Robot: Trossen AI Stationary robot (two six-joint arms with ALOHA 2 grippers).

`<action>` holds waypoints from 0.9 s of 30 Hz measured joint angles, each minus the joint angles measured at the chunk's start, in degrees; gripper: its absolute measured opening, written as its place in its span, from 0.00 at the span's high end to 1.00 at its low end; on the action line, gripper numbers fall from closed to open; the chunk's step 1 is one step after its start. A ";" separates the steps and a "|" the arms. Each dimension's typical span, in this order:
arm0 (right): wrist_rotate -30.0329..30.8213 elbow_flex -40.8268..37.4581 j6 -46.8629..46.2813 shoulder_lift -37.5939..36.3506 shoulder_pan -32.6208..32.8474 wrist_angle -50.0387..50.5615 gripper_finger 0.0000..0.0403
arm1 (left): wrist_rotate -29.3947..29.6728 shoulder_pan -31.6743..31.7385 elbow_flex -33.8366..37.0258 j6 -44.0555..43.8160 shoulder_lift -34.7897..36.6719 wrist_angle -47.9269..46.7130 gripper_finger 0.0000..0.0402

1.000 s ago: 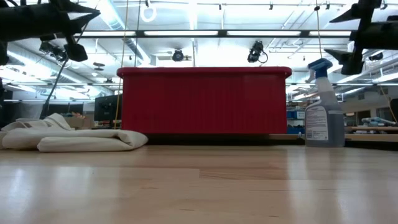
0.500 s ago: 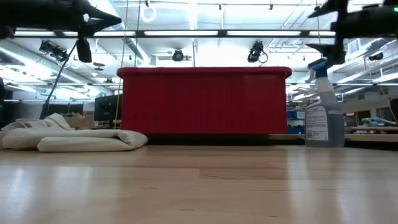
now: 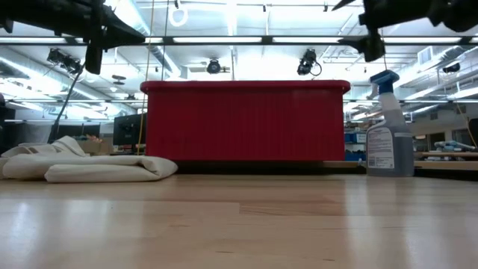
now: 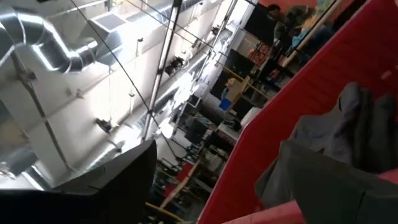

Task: Sort clothes
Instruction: Remove the gray pants from the red bin

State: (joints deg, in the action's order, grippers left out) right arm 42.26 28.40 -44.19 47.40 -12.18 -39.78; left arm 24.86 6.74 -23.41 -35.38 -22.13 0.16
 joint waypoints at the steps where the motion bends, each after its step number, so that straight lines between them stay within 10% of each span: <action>1: 0.03 0.92 0.84 1.05 -0.22 -0.17 0.14 | 0.00 0.00 0.00 -1.41 0.00 0.00 0.97; 27: 3.10 5.47 -16.30 15.60 -1.29 -2.77 0.14 | 0.09 0.00 -0.14 -2.42 0.00 0.02 0.97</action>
State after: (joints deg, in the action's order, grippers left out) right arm 45.35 33.87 -60.49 63.01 -13.47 -42.54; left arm 24.95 6.74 -23.55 -37.80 -22.13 0.19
